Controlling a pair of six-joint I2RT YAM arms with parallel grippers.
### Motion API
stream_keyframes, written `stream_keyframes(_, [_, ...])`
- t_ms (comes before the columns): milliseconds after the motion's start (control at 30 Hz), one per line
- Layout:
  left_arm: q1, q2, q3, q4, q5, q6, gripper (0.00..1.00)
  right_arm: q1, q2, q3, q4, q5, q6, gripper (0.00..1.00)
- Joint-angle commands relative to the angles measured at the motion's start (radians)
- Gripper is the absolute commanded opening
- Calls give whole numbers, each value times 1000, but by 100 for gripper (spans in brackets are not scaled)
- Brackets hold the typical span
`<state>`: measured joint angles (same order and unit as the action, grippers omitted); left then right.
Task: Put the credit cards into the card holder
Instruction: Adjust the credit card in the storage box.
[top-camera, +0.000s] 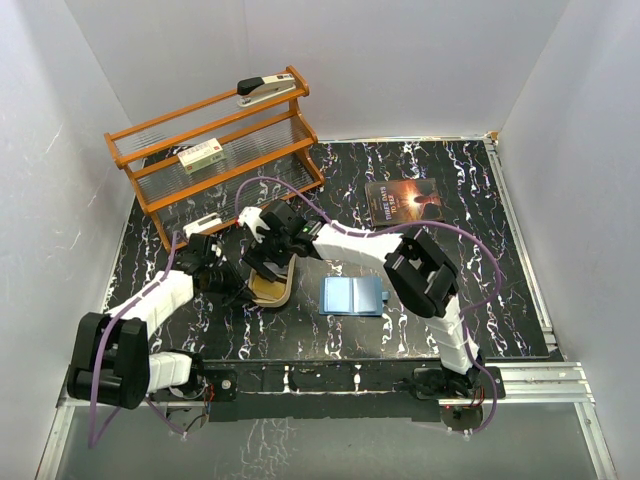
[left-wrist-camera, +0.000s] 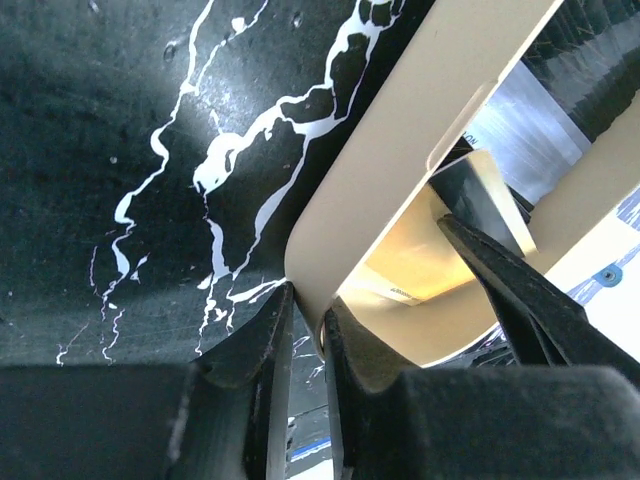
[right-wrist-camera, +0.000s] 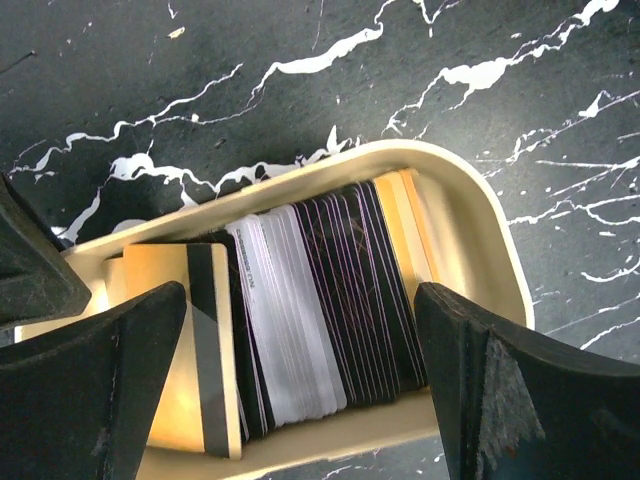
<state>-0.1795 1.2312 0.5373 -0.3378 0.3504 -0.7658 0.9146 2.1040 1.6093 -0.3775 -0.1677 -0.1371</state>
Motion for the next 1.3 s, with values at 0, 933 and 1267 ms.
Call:
stream_keyframes(0, [2,40,47,-11,-23,88,0,-17,29,67,29,-24,-29,98])
stream_keyframes(933, [3,50,168,-30,-135,189,0,-15,-73,-79,36,-328,181,46])
stream_keyframes(1267, [2,46,158,-11,-118,179,0,12,-54,-108,46,-282,219,46])
